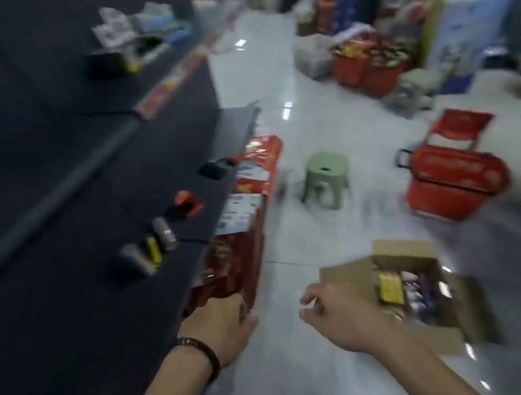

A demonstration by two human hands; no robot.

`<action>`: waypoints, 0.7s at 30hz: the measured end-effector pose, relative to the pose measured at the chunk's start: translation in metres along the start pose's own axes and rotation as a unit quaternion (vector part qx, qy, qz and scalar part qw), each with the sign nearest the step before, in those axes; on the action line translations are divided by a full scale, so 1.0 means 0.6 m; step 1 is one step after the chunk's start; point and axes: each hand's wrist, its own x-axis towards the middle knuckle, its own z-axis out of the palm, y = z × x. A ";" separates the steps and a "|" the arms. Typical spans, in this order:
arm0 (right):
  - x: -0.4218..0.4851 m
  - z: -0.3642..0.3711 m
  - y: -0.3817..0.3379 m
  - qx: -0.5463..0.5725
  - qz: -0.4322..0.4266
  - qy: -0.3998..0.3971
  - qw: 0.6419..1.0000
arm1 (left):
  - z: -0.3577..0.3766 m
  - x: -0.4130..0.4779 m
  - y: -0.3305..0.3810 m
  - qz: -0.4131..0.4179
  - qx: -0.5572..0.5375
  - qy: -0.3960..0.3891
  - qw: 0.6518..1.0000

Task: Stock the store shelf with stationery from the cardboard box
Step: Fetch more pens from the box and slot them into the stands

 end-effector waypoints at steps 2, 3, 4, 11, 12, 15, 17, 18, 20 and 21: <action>-0.019 -0.038 0.137 0.020 0.079 0.031 0.996 | 0.044 0.066 0.100 0.034 0.029 -0.063 0.997; -0.030 -0.056 0.201 0.029 0.120 0.043 0.991 | 0.069 0.096 0.148 0.053 0.046 -0.090 0.993; -0.041 -0.073 0.259 0.033 0.155 0.045 0.986 | 0.092 0.124 0.195 0.072 0.062 -0.115 0.989; -0.050 -0.136 0.570 0.066 0.338 0.048 0.938 | 0.235 0.324 0.457 0.185 0.127 -0.268 0.937; -0.038 -0.142 0.599 0.074 0.357 0.050 0.930 | 0.262 0.358 0.486 0.202 0.134 -0.283 0.928; 0.021 -0.153 0.685 0.103 0.402 0.050 0.908 | 0.350 0.467 0.559 0.227 0.145 -0.337 0.902; 0.074 -0.155 0.748 0.113 0.417 0.039 0.901 | 0.412 0.545 0.596 0.223 0.137 -0.357 0.896; 0.101 -0.156 0.784 0.117 0.419 0.032 0.900 | 0.445 0.580 0.612 0.215 0.124 -0.363 0.898; 0.158 -0.153 0.867 0.122 0.416 0.024 0.901 | 0.520 0.645 0.634 0.189 0.098 -0.378 0.901; 0.187 -0.147 0.912 0.123 0.413 0.017 0.902 | 0.561 0.675 0.643 0.166 0.074 -0.386 0.904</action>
